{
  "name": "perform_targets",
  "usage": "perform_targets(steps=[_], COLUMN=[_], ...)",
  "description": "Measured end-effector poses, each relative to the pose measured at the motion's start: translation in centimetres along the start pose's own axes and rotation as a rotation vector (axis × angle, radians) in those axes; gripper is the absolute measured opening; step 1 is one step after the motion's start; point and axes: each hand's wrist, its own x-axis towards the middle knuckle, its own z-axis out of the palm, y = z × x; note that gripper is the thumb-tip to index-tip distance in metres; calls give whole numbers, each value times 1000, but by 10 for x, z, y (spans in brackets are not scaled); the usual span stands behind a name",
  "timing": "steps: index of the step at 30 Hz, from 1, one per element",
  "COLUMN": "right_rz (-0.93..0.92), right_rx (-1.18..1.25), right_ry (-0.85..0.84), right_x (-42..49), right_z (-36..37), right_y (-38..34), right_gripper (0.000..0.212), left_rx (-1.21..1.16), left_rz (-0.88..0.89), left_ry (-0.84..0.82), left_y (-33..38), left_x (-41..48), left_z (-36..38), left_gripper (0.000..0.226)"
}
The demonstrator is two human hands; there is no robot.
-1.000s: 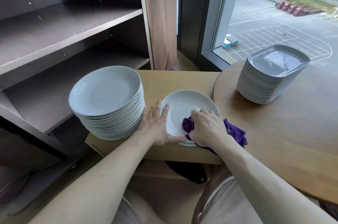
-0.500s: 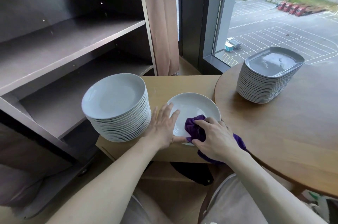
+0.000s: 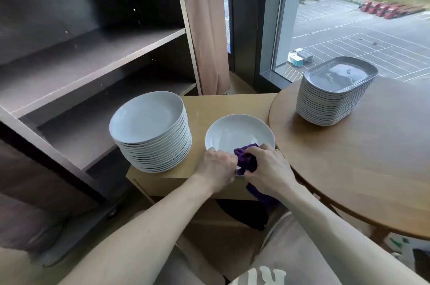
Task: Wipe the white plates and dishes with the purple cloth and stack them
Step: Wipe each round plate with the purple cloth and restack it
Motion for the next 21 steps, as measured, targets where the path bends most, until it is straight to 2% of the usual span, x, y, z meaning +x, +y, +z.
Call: perform_targets(steps=[4, 10, 17, 21], right_rz=[26, 49, 50, 49], right_rx=[1, 47, 76, 85], right_ry=[6, 10, 34, 76], right_x=[-1, -4, -6, -5], right_z=[-7, -12, -10, -11], right_y=[7, 7, 8, 8], right_gripper=[46, 47, 43, 41], left_rx=[90, 171, 183, 218], left_rz=[36, 82, 102, 162], left_ry=[-69, -91, -11, 110], left_y=[6, 6, 3, -4], left_x=[7, 2, -9, -10], left_z=[-4, -3, -4, -10], left_gripper=[12, 21, 10, 25])
